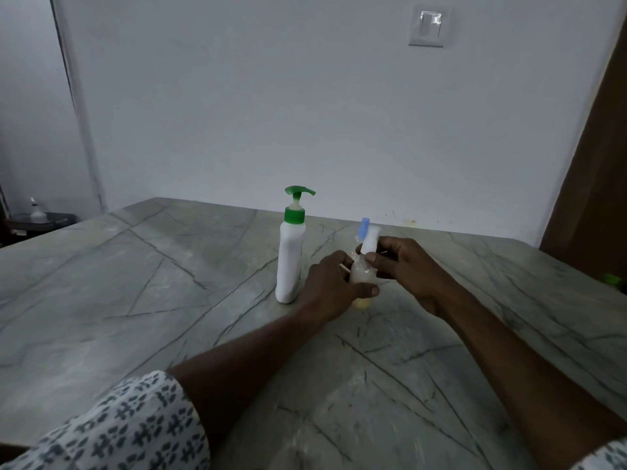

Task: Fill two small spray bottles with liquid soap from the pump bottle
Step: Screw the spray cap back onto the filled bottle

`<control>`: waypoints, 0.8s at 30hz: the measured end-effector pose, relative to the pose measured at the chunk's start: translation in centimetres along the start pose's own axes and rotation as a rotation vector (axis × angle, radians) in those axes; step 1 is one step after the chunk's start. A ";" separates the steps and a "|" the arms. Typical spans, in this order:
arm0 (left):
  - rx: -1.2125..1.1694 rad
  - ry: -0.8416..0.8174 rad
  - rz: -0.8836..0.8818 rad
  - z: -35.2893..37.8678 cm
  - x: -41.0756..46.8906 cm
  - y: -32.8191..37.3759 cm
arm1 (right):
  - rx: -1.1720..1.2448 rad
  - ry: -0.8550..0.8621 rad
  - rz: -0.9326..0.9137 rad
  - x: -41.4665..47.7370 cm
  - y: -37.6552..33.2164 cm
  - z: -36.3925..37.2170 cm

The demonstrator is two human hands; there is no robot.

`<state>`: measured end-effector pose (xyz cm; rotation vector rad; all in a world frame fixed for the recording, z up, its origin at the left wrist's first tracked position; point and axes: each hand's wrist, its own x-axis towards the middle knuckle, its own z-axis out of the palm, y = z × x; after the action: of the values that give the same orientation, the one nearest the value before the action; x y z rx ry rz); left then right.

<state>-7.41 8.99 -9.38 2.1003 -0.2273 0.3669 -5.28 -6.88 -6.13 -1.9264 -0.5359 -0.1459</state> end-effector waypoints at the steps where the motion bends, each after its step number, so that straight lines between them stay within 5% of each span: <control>1: 0.004 -0.004 -0.002 0.0 0.0 0.0 | -0.021 0.000 -0.003 0.0 0.0 0.0; 12: 0.018 0.002 0.005 0.0 0.0 0.0 | -0.078 0.167 -0.020 -0.4 -0.3 0.3; 17: 0.008 0.002 0.005 0.0 0.0 -0.1 | 0.196 0.103 0.026 -0.1 -0.6 -0.5; 24: 0.016 -0.002 -0.007 0.0 0.2 -0.1 | 0.034 0.126 -0.046 0.1 -0.6 0.2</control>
<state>-7.21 9.04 -9.44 2.1167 -0.2185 0.3632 -5.47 -6.47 -5.67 -1.8589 -0.4960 -0.2841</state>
